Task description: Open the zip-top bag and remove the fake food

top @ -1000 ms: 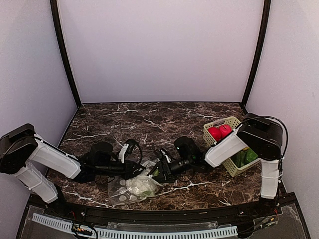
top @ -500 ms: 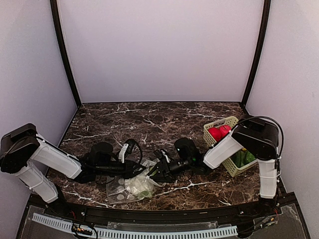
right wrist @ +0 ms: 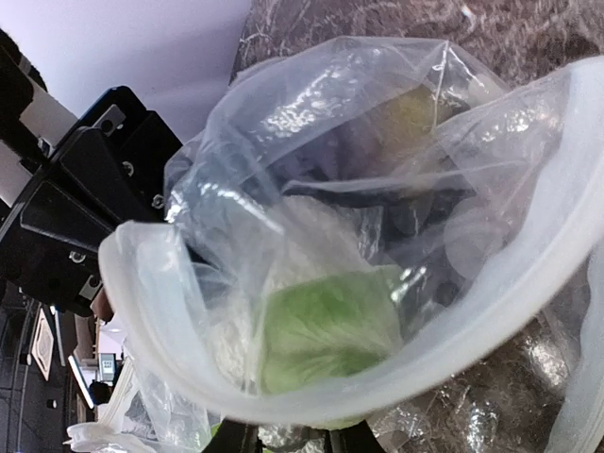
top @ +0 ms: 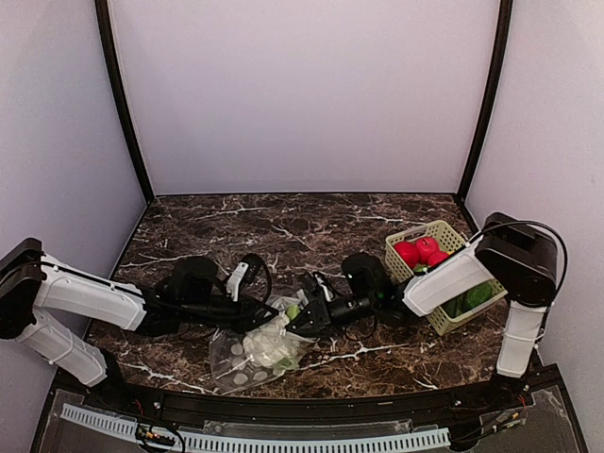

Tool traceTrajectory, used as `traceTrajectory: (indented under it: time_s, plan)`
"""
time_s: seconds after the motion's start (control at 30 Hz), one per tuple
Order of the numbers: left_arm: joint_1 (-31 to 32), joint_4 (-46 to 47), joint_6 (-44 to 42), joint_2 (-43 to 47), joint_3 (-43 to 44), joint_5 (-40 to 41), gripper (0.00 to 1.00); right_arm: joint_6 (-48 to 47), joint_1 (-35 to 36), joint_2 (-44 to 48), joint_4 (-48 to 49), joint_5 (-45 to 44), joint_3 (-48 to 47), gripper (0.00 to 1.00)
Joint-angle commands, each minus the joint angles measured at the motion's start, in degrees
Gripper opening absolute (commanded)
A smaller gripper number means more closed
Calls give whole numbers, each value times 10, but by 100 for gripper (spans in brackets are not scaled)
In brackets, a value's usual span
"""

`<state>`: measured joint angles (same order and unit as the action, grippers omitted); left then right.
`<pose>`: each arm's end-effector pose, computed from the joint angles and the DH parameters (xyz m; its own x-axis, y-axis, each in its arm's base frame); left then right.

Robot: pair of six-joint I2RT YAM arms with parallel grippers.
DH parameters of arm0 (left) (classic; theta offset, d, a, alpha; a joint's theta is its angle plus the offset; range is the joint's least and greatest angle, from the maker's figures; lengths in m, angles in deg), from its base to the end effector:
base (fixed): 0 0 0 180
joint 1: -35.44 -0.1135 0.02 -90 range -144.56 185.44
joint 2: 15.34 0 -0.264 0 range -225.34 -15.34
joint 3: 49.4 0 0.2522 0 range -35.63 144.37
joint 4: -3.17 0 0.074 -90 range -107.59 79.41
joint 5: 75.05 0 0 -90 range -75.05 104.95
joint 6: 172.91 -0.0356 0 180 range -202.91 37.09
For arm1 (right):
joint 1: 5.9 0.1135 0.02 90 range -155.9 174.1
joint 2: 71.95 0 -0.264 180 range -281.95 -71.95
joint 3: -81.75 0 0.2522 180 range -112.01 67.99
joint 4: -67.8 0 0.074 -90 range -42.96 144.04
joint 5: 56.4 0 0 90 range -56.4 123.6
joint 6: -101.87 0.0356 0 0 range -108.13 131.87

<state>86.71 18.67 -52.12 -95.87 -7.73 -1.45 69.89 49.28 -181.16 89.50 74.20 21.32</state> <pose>0.1625 -0.2187 0.1728 -0.6792 0.0620 -0.7313 0.6552 0.5002 -0.5661 0.1883 0.3112 0.1271 -0.9470 -0.2337 -0.2203 -0.2849 0.2947 0.9121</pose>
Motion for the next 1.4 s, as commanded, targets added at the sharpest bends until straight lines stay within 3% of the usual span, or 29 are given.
traceTrajectory:
  time_s: [0.0,0.2,0.57,0.87,1.1,1.37]
  plan:
    - [-1,-124,-44,26,17,44,1,-82,-3,72,-53,-28,-4,15]
    - [-1,-144,-39,5,38,61,1,-157,-6,122,-159,-75,-9,14]
    - [-1,-162,-51,-22,53,66,1,-234,-17,201,-236,-143,-16,14]
    - [0,-161,-61,-14,60,50,1,-239,-50,260,-209,-178,6,14]
    - [29,-165,-90,-38,90,38,1,-223,-51,209,-166,-167,-6,13]
    - [44,-210,-116,-65,110,80,1,-213,-51,185,-121,-173,-40,12]
